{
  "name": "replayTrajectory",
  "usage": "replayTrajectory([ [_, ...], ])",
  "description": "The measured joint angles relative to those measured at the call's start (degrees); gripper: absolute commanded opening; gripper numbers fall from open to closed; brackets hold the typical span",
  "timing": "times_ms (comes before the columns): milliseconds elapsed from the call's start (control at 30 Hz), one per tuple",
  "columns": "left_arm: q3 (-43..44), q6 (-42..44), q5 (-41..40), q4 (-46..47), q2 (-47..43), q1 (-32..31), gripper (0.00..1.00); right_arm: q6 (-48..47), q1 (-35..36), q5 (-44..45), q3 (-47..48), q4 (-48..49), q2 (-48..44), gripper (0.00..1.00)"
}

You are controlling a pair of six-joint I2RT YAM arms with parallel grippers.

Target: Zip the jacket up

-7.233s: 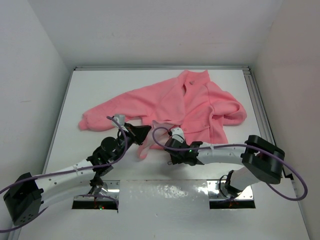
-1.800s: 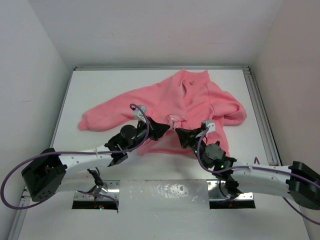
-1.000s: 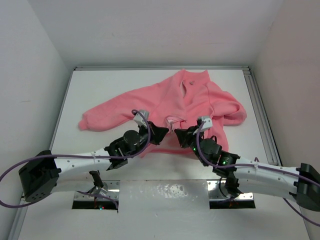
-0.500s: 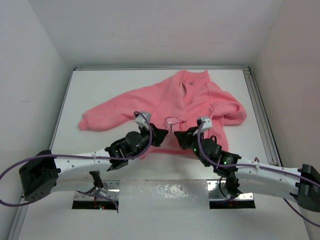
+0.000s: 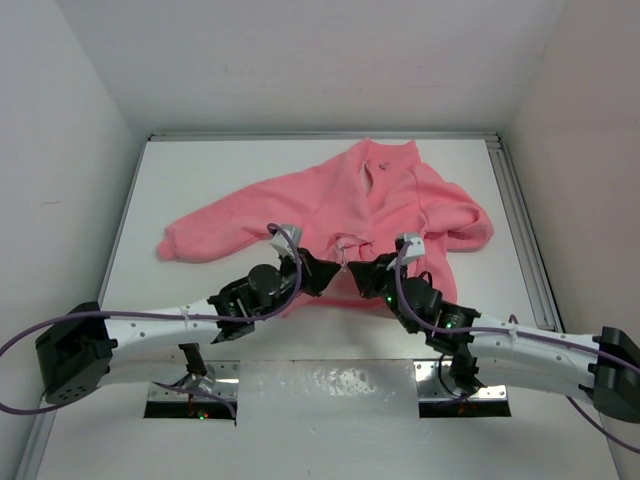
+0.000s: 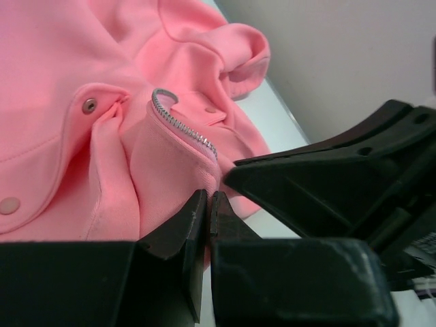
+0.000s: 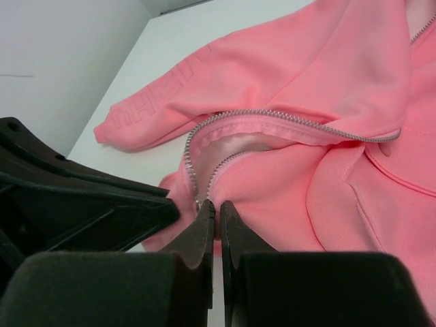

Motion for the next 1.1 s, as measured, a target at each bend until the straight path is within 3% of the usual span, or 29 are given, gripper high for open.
replayTrajectory([
  [433,-2.67,-9.05,2.91,1.75,-3.98,-0.22,0.0,-2.27,0.33,-0.11,-8.5,13.05,-6.49,0.0],
  [733,-3.04,-14.25,3.63,0.98,-2.86,-0.35,0.0,-3.23,0.28,-0.57,-9.51,15.85,-10.6,0.0],
  [1100,-2.89,-15.89,7.91,0.15,-0.11,-0.59,0.0,-0.68,0.13,-1.16,-5.22,4.55,-11.54,0.0],
])
